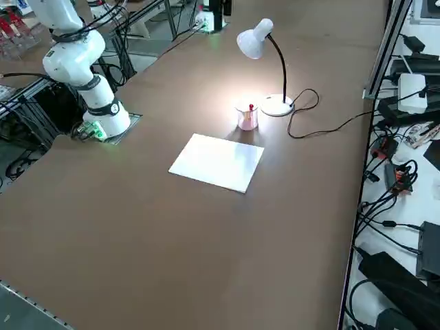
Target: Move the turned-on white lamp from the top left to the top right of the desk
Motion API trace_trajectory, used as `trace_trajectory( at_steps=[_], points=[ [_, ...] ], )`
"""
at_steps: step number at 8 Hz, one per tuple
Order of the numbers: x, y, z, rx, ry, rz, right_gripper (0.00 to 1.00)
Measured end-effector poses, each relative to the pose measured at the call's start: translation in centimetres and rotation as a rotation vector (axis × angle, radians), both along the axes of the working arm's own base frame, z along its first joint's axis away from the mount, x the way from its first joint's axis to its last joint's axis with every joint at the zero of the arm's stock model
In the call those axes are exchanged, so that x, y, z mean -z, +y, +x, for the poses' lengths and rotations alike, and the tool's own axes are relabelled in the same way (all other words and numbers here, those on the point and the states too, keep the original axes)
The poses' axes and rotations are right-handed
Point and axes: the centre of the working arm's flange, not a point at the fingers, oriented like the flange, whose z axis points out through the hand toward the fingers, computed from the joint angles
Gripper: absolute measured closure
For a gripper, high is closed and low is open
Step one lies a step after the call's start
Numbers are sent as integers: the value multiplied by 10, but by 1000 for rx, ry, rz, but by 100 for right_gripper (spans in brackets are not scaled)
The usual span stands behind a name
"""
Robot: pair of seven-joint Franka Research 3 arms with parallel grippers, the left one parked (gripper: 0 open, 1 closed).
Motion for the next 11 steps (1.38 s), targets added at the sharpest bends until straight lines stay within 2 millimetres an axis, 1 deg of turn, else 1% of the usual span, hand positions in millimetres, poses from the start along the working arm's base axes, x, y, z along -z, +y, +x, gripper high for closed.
trace_trajectory(
  at_steps=[1,2,3,4,5,6,8,11],
  points=[
    [9,52,-12,-47,-11,-1,1],
    [20,99,-24,-26,-58,9,1],
    [32,144,-35,47,-129,38,1],
    [46,177,-45,115,-202,63,1],
    [59,192,-51,142,-261,53,1],
    [69,195,-51,148,-319,19,1],
    [82,195,-47,182,-416,-8,1],
    [93,196,-44,216,-486,5,1]
  ],
)
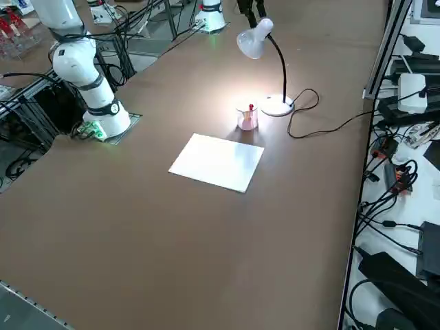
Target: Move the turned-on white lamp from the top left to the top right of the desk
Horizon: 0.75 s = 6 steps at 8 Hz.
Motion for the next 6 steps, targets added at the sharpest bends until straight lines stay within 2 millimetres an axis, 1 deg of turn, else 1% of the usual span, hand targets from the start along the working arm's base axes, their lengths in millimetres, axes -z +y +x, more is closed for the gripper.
trace_trajectory(
  at_steps=[5,6],
  points=[
    [41,6,12,-26,-25,-52,1],
    [46,7,14,-28,-22,-59,4]
  ],
)
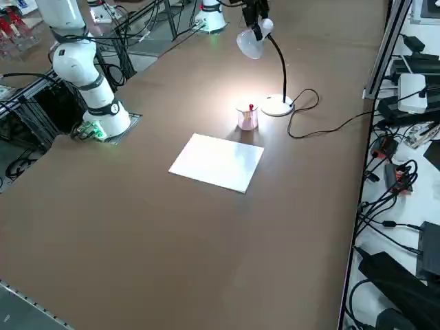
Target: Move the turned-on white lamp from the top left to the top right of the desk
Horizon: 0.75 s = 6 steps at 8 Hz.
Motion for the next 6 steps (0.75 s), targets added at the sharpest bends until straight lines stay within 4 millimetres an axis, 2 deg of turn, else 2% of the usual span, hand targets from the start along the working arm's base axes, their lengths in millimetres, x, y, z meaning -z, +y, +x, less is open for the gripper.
trace_trajectory(
  at_steps=[1,2,3,6],
  points=[
    [2,0,1,0,2,-2,5],
    [3,0,1,0,3,-3,20],
    [3,1,0,0,2,-2,28],
    [-4,-3,6,14,-9,6,28]
  ],
)
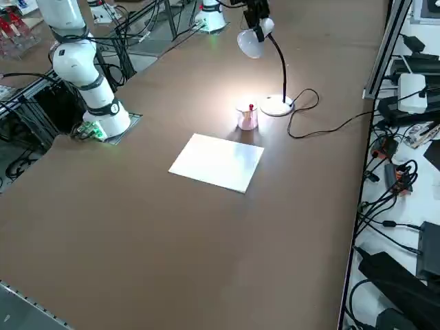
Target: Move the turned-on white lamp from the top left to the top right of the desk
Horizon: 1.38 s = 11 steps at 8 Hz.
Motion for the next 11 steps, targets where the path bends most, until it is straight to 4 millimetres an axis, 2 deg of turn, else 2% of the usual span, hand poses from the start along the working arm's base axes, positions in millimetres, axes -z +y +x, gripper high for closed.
trace_trajectory(
  at_steps=[1,2,3,5,6,7,9,10,11],
  points=[
    [-13,-9,10,32,-9,2,28],
    [-36,-26,25,88,-18,3,28],
    [-68,-52,45,166,-32,22,28],
    [-125,-130,86,320,-99,84,28],
    [-143,-175,102,397,-130,99,28],
    [-149,-220,113,477,-143,101,28],
    [-141,-333,130,659,-138,82,28],
    [-127,-385,135,732,-127,46,28],
    [-107,-421,141,769,-117,-25,28]
  ],
)
